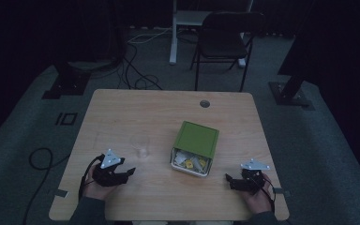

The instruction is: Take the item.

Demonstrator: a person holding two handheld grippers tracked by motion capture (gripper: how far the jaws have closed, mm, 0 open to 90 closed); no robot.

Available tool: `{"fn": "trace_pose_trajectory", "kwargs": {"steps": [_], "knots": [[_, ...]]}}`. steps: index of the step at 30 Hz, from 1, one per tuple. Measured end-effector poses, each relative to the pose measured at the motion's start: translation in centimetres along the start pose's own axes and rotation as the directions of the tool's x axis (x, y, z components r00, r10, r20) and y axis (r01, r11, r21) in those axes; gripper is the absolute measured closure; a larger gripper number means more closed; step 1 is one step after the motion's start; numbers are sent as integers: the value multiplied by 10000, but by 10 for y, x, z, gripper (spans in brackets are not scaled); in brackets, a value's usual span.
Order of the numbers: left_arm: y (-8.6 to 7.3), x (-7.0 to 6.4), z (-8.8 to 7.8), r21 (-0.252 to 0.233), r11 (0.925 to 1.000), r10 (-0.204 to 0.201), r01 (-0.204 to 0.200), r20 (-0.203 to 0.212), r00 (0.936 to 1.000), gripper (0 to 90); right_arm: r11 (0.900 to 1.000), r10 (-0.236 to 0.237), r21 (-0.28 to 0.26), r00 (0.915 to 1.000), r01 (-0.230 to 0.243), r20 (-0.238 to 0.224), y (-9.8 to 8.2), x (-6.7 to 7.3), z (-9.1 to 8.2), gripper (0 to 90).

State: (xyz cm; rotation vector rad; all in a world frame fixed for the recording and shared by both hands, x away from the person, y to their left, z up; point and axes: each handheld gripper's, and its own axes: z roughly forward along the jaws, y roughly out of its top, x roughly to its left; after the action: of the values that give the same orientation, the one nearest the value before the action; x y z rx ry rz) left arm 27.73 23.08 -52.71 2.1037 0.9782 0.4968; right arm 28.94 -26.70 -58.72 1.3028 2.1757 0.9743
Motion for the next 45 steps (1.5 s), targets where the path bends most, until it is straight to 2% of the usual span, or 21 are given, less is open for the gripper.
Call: {"fn": "trace_pose_trajectory", "kwargs": {"steps": [5,7,17,20,23,26,29,38,45], "knots": [[6,0,-5,-97,9999,74,-71,371,9993,394,10000,11,0,10000,-11,8,0,0,0,128],[11,-3,-9,-223,9995,232,-218,628,9978,394,10000,19,0,10000,-19,19,0,0,0,127],[21,-15,-13,-393,9968,736,-702,929,9929,392,10000,15,10,10000,-15,21,0,0,0,128],[25,-19,-11,-484,9949,934,-882,1185,9886,390,10000,22,9,10000,-22,22,0,0,0,128],[26,-19,-10,-489,9946,969,-916,1214,9879,391,10000,23,8,10000,-23,22,0,0,0,128],[31,-23,-11,-461,9917,1252,-1203,1246,9843,391,10000,22,9,10000,-22,22,0,0,0,128],[33,-25,-11,-526,9916,1241,-1181,1306,9836,392,10000,25,9,10000,-25,21,0,0,0,128],[39,-35,-7,-611,9864,1601,-1524,1530,9752,395,10000,24,10,10000,-24,20,0,0,0,128],[44,-43,-3,-716,9835,1757,-1663,1565,9719,393,10000,24,9,10000,-24,20,0,0,0,127]]}}
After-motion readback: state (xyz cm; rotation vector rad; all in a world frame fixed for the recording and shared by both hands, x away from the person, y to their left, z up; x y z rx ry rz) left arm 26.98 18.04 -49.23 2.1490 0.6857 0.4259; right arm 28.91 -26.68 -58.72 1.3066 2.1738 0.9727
